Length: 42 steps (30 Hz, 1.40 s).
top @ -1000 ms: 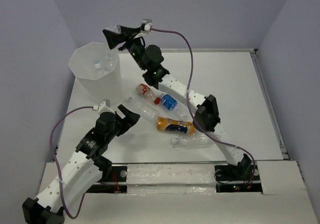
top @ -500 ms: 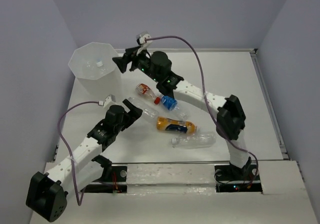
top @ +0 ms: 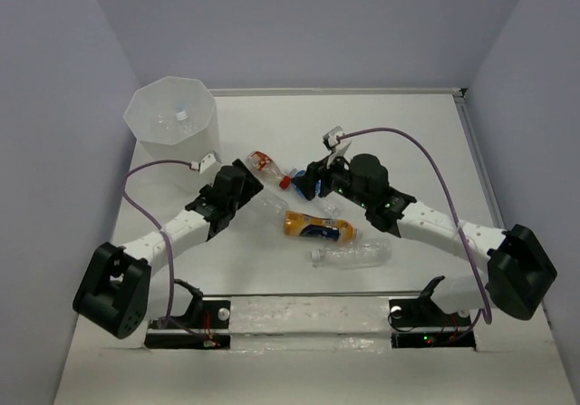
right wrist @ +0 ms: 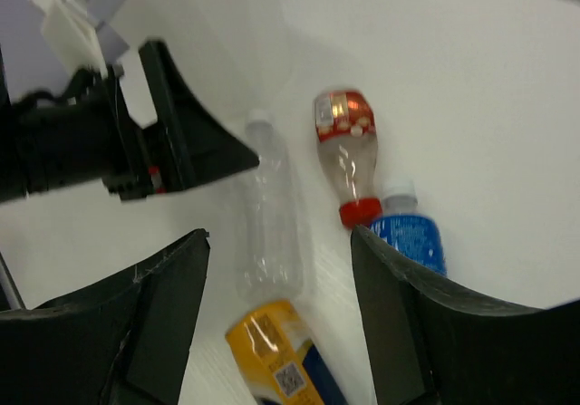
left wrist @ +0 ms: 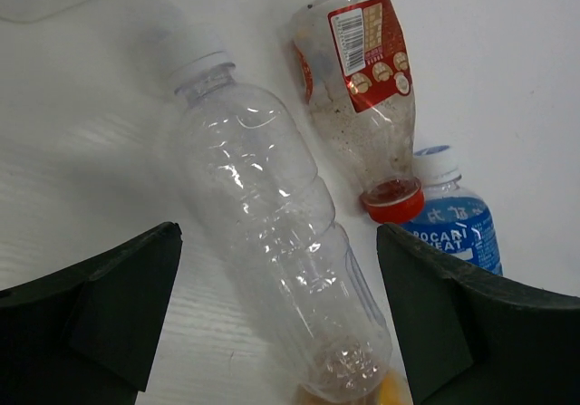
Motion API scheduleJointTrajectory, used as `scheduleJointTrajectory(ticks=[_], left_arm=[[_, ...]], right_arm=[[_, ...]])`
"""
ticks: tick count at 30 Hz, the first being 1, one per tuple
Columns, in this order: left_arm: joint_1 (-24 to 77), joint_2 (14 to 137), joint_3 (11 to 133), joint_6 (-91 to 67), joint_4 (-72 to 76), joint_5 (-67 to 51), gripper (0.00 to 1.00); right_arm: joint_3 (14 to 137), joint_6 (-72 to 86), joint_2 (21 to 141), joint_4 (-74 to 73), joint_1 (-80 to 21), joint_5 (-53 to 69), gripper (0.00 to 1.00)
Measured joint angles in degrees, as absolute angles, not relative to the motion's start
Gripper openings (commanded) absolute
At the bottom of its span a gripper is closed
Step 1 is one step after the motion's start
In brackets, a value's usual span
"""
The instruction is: Put the plastic bottles in the bin
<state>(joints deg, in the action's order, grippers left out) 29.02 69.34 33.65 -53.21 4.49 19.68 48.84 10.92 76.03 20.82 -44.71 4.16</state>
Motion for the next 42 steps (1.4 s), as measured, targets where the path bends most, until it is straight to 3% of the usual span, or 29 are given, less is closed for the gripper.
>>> scheduleJointTrajectory(ticks=[8,15,17,18,23,27,36,42], left_arm=[[27.94,81.08,39.2,-51.92,5.91,21.93,0.94],[26.5,85.76,39.92,-51.64,7.18,23.53,0.74],[26.48,86.37,40.36,-51.62,7.68,23.86,0.61],[26.48,86.65,40.53,-51.55,8.03,23.99,0.56],[26.5,86.48,40.56,-51.29,8.29,24.03,0.46],[26.5,84.47,40.42,-50.52,6.44,23.09,0.43],[26.52,65.45,40.47,-47.92,3.33,20.49,0.42],[26.52,56.42,48.9,-43.92,0.51,21.54,0.41]], right_arm=[[44.1,11.86,75.79,15.66,-44.71,7.29,0.7],[44.1,12.25,76.29,15.66,-44.71,9.72,0.72],[44.07,12.34,76.49,15.64,-44.71,9.78,0.74],[44.07,12.38,76.51,15.64,-44.71,9.8,0.76],[44.12,11.97,76.51,14.96,-44.66,8.78,0.88],[47.81,9.89,78.85,9.85,-42.94,5.8,0.91],[64.9,3.25,93.41,-4.36,-36.91,5.48,0.92],[70.78,-0.91,99.94,-12.29,-37.17,7.64,0.93]])
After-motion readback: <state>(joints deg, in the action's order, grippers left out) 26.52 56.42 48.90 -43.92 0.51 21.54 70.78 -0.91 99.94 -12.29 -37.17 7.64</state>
